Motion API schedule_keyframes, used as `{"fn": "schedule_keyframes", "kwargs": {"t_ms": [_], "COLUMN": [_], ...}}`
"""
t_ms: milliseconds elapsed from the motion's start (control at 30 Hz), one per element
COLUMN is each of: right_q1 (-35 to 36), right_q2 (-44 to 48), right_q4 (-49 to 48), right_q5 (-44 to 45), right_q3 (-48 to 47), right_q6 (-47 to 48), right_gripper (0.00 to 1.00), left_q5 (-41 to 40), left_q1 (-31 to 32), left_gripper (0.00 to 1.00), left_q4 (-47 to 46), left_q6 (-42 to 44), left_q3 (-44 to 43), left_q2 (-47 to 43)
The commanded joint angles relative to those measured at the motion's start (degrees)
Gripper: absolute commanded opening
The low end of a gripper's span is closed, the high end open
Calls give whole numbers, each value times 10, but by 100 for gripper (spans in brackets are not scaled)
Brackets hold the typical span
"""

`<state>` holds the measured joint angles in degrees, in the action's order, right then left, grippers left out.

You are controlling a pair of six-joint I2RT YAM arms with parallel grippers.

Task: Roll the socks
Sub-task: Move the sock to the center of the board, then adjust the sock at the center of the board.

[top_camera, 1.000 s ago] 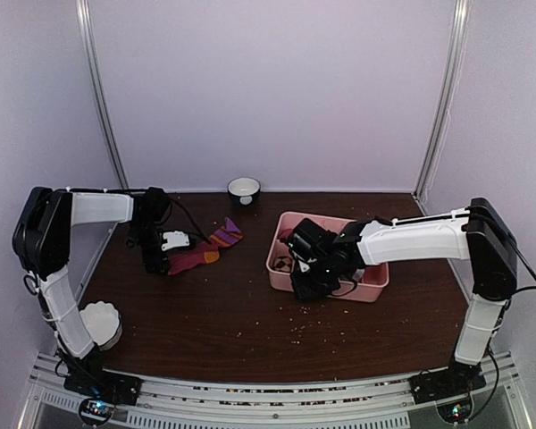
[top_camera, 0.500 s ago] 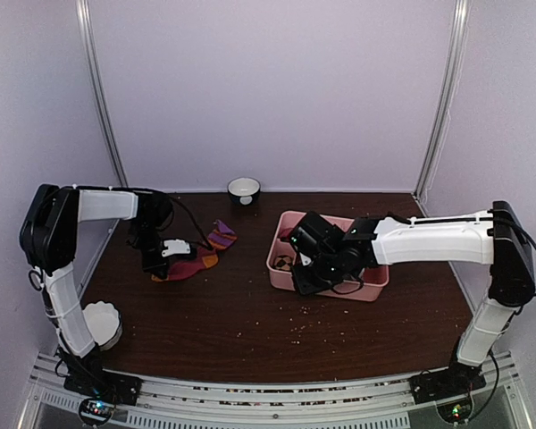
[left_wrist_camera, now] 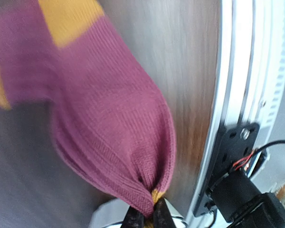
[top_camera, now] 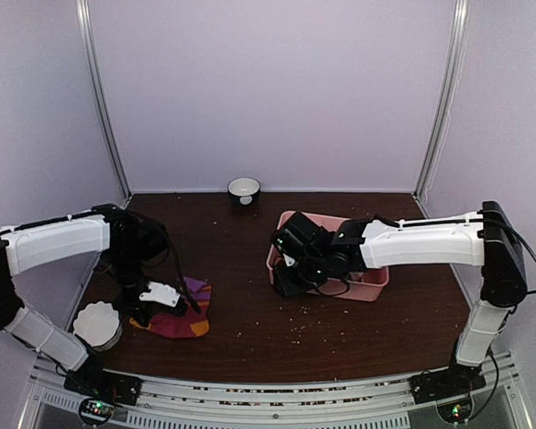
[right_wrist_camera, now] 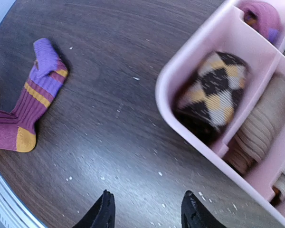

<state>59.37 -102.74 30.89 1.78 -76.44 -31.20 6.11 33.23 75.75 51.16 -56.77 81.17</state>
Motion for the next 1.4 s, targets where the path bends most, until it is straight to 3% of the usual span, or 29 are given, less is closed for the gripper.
{"fn": "schedule_keyframes", "kwargs": {"t_ms": [0, 100, 300, 367, 767, 933, 1067, 1167, 1367], "right_q1": [16, 26, 57, 62, 71, 75, 82, 88, 95], "right_q2": [-59, -127, -300, -344, -441, -458, -452, -419, -309], "right_q4": [-41, -25, 60, 75, 29, 35, 48, 31, -29], "right_q5": [-19, -41, -10, 4, 62, 115, 137, 150, 163], "right_q3": [-51, -134, -387, -451, -518, -521, -496, -429, -200], "right_q6": [19, 41, 88, 91, 90, 91, 93, 90, 22], "right_gripper": [50, 56, 72, 99, 98, 87, 85, 85, 84], "left_q5": [-112, -153, -147, -157, -148, -149, -170, -200, -246], "left_q1": [-8, -8, -8, -7, -8, -7, -8, -8, -8], "left_gripper": [2, 2, 2, 3, 5, 5, 5, 6, 7], "left_q4": [-12, -21, -15, -22, -47, -59, -88, -125, -194], "left_q6": [11, 12, 33, 34, 21, 24, 26, 15, 7], "left_q3": [86, 122, 124, 127, 121, 115, 112, 106, 87], "left_q2": [-31, -72, -132, -134, -108, -115, -115, -102, -52]}}
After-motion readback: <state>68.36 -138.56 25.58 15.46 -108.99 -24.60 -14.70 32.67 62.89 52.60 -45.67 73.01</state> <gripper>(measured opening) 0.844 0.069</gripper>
